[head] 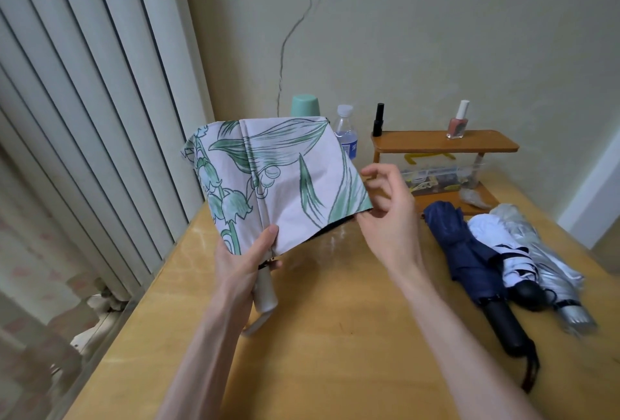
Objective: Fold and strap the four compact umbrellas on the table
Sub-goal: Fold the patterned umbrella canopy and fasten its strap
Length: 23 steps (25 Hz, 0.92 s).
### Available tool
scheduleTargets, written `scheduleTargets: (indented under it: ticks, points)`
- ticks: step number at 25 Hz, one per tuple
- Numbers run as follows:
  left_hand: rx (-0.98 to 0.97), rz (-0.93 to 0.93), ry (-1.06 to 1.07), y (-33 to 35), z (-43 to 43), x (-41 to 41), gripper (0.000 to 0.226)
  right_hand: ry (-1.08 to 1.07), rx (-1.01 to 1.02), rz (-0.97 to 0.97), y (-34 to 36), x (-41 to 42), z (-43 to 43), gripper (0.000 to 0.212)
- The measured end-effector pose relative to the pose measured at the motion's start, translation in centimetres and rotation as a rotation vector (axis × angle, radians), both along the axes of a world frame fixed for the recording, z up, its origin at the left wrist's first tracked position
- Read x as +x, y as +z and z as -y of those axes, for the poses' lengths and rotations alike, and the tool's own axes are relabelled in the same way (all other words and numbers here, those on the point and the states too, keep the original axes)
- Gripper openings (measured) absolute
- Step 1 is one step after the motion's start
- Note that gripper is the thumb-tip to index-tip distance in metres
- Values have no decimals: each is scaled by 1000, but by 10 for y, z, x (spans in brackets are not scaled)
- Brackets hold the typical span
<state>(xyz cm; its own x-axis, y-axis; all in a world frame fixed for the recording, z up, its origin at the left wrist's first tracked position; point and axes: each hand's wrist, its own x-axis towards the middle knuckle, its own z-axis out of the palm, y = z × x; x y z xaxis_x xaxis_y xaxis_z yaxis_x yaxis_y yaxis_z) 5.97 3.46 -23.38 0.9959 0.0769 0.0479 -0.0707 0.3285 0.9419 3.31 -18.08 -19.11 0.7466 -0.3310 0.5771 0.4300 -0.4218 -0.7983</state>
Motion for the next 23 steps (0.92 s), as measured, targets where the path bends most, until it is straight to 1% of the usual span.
scheduleTargets:
  ticks: [2, 3, 7, 12, 15, 17, 18, 19, 20, 21, 22, 23]
  points:
    - [10, 13, -1, 1, 5, -1, 43, -198, -98, 58, -4, 0, 2, 26]
    - [9, 11, 10, 2, 8, -1, 47, -260, -115, 72, -5, -1, 5, 24]
    - [3, 24, 28, 7, 22, -3, 55, -395, -221, 113, -1, -15, 15, 30]
    - [-40, -24, -24, 5, 36, -1, 57, -659, -558, 234, -2, -30, 29, 23]
    - [-69, -38, -57, 2, 41, -6, 64, -739, -655, 223, -12, -39, 31, 20]
    - [-68, -29, -66, -1, 40, -10, 63, -667, -684, 148, -19, -38, 36, 23]
    - [-60, -25, -69, -2, 37, -11, 63, -557, -691, 54, -20, -36, 40, 28]
    - [-32, -21, -76, -2, 34, -11, 65, -388, -645, -89, -16, -36, 46, 39]
    - [27, -14, -86, -1, 29, -10, 66, -143, -541, -279, -8, -38, 52, 58]
    - [109, -2, -104, 0, 21, -9, 63, 133, -395, -453, 2, -42, 57, 82]
    - [187, 21, -135, 2, 13, -6, 58, 350, -263, -537, 10, -48, 62, 102]
    - [250, 53, -175, 4, 5, -4, 54, 476, -155, -534, 18, -53, 66, 111]
